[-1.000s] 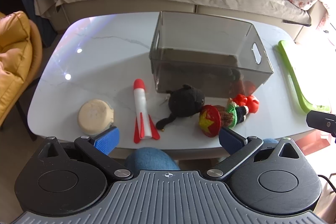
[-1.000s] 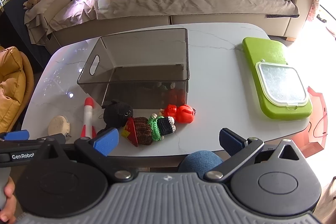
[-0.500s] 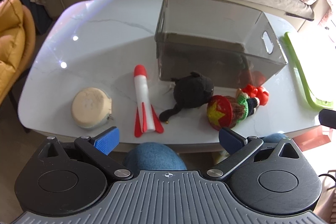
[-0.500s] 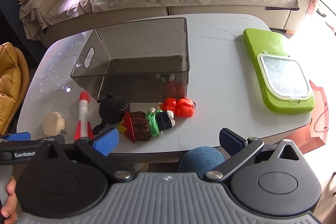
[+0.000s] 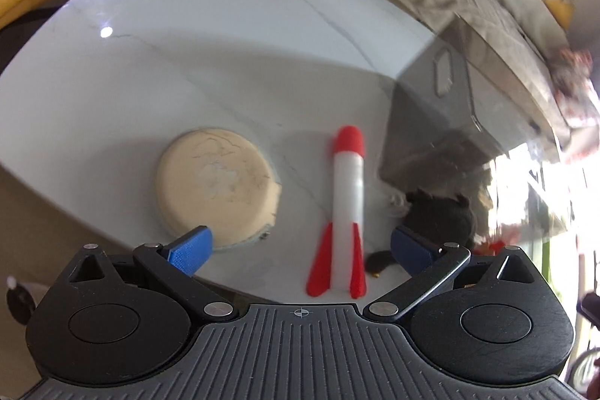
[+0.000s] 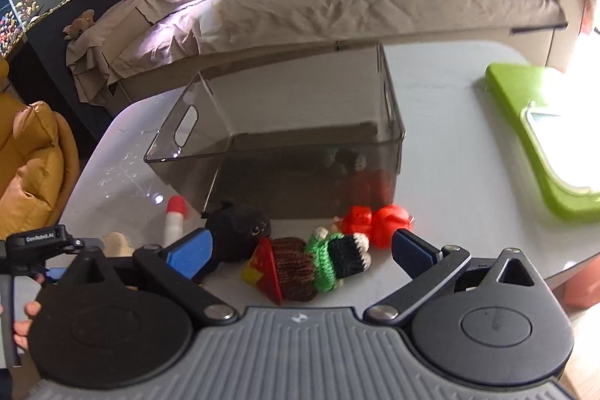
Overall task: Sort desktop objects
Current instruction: 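Lower the left tool onto the white-and-red rocket and close it, then carry the rocket with the left tool over the bin and release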
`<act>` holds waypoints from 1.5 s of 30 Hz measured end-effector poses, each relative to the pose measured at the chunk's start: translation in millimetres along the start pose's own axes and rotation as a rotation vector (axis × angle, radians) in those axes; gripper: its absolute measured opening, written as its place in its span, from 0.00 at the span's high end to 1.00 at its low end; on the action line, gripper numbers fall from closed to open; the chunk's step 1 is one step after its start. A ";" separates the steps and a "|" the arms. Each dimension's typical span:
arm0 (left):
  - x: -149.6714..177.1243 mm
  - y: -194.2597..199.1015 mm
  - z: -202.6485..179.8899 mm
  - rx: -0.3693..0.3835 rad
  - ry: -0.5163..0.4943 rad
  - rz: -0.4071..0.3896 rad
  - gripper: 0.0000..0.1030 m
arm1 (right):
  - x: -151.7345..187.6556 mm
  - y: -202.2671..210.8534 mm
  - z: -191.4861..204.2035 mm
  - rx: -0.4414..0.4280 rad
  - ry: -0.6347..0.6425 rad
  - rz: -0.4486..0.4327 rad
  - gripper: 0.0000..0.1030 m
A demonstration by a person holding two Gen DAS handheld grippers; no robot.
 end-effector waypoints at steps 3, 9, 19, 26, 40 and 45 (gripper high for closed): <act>0.6 -33.1 -31.2 -0.113 -0.147 0.070 0.00 | 2.5 -17.8 -4.5 -0.015 -0.046 0.078 0.00; -7.9 -97.1 -66.4 -0.309 -0.300 0.148 0.00 | 7.6 -18.8 -9.2 -0.025 -0.030 0.090 0.05; -11.5 -129.1 -58.7 -0.234 -0.163 0.223 0.01 | 11.9 -10.4 -50.0 -0.046 -0.128 0.041 0.05; -7.0 -117.7 -61.0 -0.321 -0.231 0.167 0.69 | 20.8 -19.3 -64.3 -0.085 -0.188 0.073 0.05; -30.8 20.9 -117.4 -0.103 -0.236 0.106 0.69 | 22.2 -11.5 -82.9 -0.153 -0.264 0.051 0.02; -94.5 58.2 -155.9 -0.162 -0.308 -0.066 0.68 | 17.3 -17.6 -87.3 -0.191 -0.284 0.046 0.02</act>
Point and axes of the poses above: each gripper's, at about its wrist camera, not at the fingertips, and y roughly against the way its jaws point, z to its left, x to its underside, the point moved 6 cm from there along -y, roughly the way its jaws point, and after that the axes turned 1 degree about -x, right-handed, at the moved point
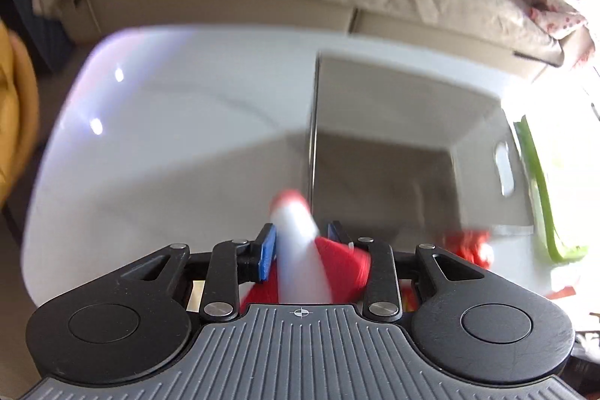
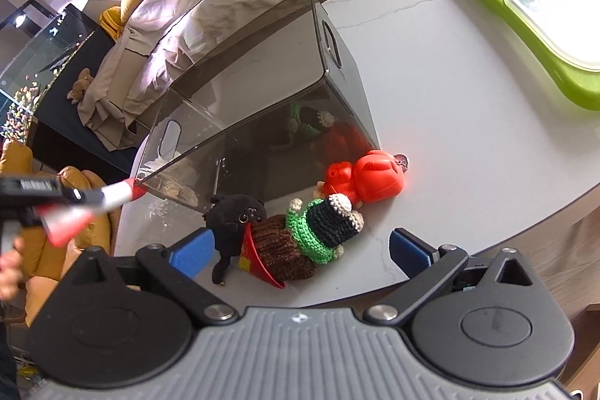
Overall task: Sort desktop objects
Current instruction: 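Carry the rocket with the left tool over the bin and release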
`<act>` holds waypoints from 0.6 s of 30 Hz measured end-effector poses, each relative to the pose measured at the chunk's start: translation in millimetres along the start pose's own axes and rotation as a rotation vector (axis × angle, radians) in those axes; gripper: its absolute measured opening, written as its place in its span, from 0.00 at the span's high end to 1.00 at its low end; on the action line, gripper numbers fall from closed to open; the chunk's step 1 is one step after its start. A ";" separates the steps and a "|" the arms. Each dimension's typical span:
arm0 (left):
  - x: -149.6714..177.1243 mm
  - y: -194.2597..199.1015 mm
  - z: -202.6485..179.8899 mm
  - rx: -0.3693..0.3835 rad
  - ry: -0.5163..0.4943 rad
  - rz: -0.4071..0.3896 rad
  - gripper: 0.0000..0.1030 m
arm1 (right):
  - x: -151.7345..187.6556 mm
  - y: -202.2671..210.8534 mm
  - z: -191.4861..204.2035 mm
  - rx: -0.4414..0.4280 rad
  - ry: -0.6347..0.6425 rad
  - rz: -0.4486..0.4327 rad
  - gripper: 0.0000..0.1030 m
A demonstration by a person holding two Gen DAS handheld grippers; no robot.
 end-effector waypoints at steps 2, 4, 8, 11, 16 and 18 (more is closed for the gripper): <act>-20.1 -5.6 -2.5 -0.009 0.008 -0.016 0.70 | -0.3 -3.0 -1.6 -0.003 -0.004 0.008 0.02; -35.9 -16.1 0.0 -0.033 0.013 -0.004 0.72 | -0.2 -4.4 -3.7 -0.006 -0.007 0.013 0.02; -37.3 -32.2 15.2 -0.106 0.030 0.012 0.73 | -0.8 5.8 -15.5 0.001 -0.024 -0.006 0.02; -46.4 -22.7 23.8 -0.125 0.063 -0.067 0.73 | -5.4 10.2 -24.9 0.013 -0.047 -0.025 0.01; -69.8 7.0 -18.6 0.016 0.047 -0.164 0.73 | -11.0 0.7 -20.6 0.000 -0.050 -0.020 0.01; -75.1 -9.5 -49.3 0.024 -0.010 -0.158 0.72 | -10.9 -4.5 -15.9 -0.017 -0.036 -0.014 0.01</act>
Point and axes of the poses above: each gripper's, at about its wrist camera, not at the fingertips, and y roughly against the way its jaws point, z to its left, x to its underside, the point moved 6 cm from there along -y, roughly the way its jaws point, and after that the axes turned 1 degree about -x, right-handed, at the moved point
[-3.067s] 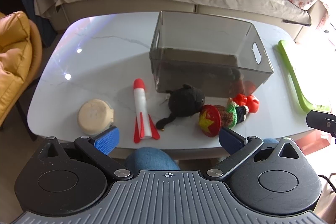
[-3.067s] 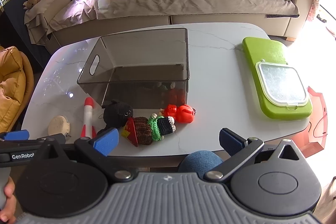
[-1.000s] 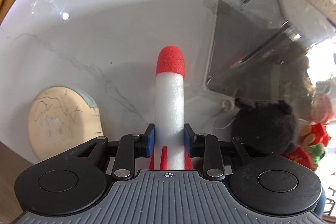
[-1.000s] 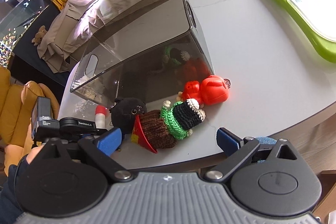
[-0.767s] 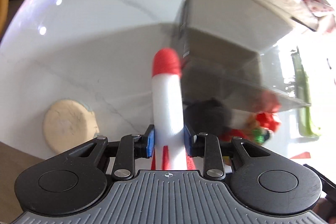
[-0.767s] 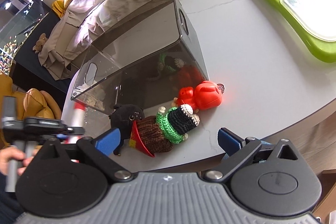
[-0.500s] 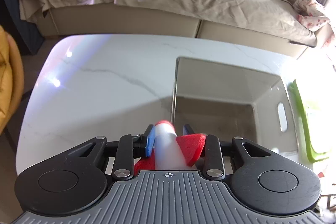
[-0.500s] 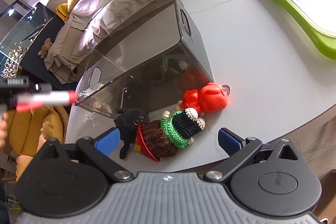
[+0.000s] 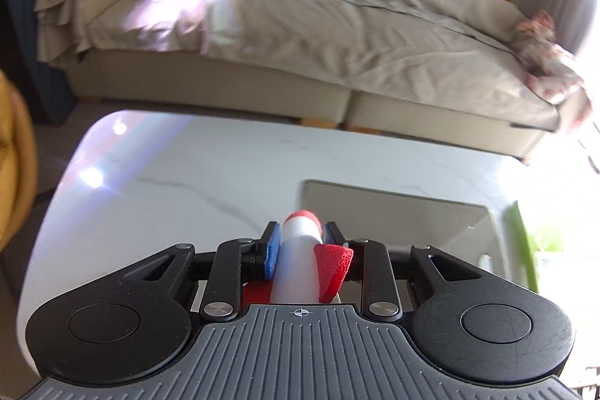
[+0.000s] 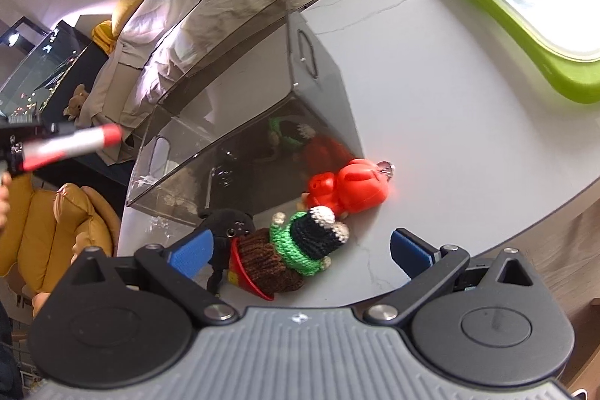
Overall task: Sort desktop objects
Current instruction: 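Carry the rocket with the left tool over the bin and release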
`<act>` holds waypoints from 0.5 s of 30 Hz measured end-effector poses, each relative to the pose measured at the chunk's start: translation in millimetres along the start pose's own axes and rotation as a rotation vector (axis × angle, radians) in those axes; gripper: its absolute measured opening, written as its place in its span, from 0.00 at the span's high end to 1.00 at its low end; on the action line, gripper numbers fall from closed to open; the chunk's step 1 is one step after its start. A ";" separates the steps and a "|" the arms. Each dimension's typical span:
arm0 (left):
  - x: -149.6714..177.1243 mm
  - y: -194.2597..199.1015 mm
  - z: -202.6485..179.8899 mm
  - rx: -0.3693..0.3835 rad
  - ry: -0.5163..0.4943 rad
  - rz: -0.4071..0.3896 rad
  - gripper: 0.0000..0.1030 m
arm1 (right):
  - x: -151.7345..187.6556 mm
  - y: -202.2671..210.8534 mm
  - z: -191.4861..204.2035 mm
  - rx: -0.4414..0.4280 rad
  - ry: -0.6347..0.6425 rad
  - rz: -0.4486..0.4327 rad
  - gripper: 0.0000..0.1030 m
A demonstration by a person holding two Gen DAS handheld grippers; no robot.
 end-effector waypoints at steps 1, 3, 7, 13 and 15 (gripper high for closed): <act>2.2 -14.1 -13.8 -0.008 -0.033 0.011 0.72 | 0.9 -1.5 0.9 -0.003 0.004 0.004 0.01; 10.6 -47.2 -34.2 -0.026 -0.071 0.032 0.72 | 2.6 -4.0 0.9 -0.004 0.008 0.013 0.01; 25.9 -106.8 -55.4 -0.101 -0.109 0.020 0.72 | 5.5 -6.4 -1.3 -0.002 0.011 0.026 0.01; 51.4 -134.7 -51.6 -0.122 -0.102 0.118 0.26 | 0.0 7.4 -23.0 0.035 -0.011 -0.003 0.01; 53.9 -127.9 -47.9 -0.117 -0.103 0.105 0.14 | -2.9 8.0 -28.8 0.043 -0.022 -0.009 0.01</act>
Point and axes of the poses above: each gripper's, at about its wrist camera, not at the fingertips, and y roughly against the way its jaws point, z to its left, x to its underside, the point moved 6 cm from there along -y, roughly the way its jaws point, and after that the axes turned 1 degree about -x, right-handed, at the moved point
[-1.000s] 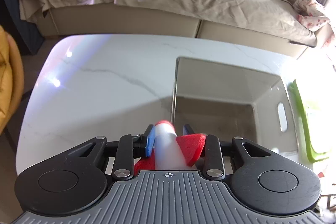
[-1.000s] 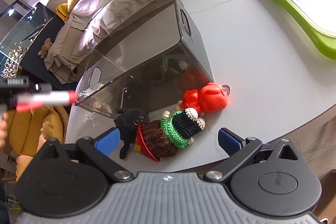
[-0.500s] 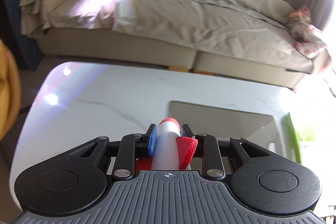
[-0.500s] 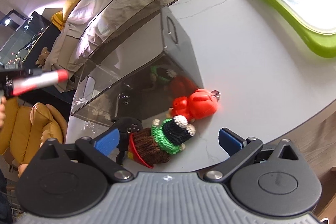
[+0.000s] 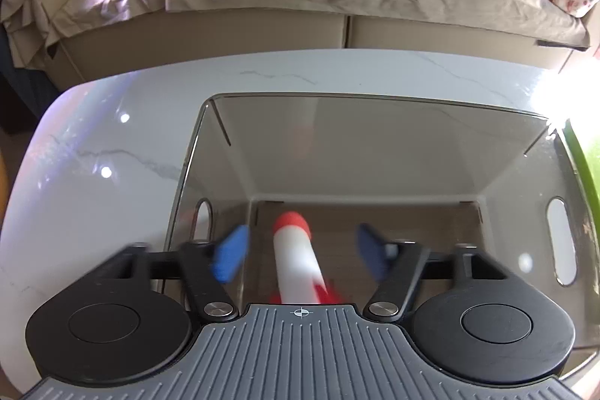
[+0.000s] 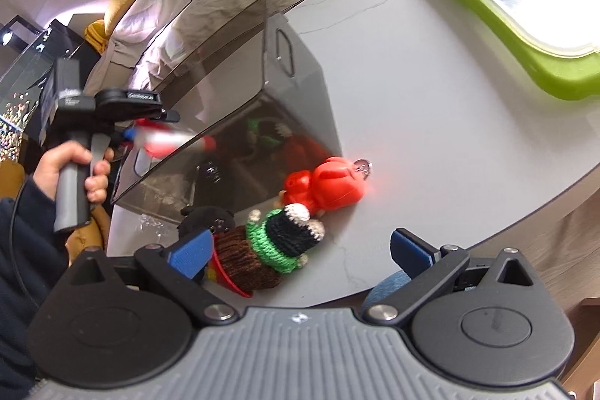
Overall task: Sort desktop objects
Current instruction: 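Carry the rocket with the left tool over the bin and release, then reach the left tool to the beige round cushion and grasp it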
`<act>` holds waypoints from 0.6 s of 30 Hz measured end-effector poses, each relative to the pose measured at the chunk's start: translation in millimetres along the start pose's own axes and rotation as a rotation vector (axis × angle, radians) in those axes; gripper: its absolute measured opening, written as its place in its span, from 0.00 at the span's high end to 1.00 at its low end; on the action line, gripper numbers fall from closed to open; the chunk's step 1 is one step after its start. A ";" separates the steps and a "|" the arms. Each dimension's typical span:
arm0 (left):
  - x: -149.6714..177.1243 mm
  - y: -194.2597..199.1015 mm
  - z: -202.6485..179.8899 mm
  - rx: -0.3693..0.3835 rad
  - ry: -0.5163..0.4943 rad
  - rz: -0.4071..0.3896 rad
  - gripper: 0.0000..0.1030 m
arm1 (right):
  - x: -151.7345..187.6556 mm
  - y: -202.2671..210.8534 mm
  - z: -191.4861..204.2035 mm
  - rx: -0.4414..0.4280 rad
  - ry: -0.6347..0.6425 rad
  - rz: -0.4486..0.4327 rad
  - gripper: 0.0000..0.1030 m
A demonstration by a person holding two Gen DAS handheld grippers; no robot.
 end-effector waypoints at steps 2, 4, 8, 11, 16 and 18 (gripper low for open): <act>-0.2 14.8 7.8 -0.002 -0.004 -0.021 0.12 | -3.0 -2.5 -1.9 0.003 -0.011 0.003 0.01; 0.2 30.7 17.3 0.016 0.010 -0.033 0.12 | -4.9 -4.5 1.8 -0.001 -0.004 0.004 0.01; 15.8 61.9 52.7 0.103 0.094 0.007 0.10 | -4.0 -3.0 14.2 0.006 0.044 -0.008 0.01; 42.9 70.0 88.6 0.118 0.132 0.077 0.09 | -3.9 -1.5 23.1 0.034 0.090 -0.011 0.01; 94.3 64.7 158.6 0.106 0.251 0.175 0.09 | -14.8 6.0 57.4 0.045 0.225 -0.017 0.01; 113.6 59.5 184.6 0.117 0.323 0.206 0.09 | -23.1 9.8 78.7 0.023 0.288 -0.021 0.01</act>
Point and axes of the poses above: each gripper's, at about its wrist camera, not at the fingertips, and y roughly against the way its jaws point, z to its left, x to its underside, the point moved 6 cm from there along -y, roughly the way its jaws point, and after that the axes turned 1 degree about -x, right-handed, at the moved point
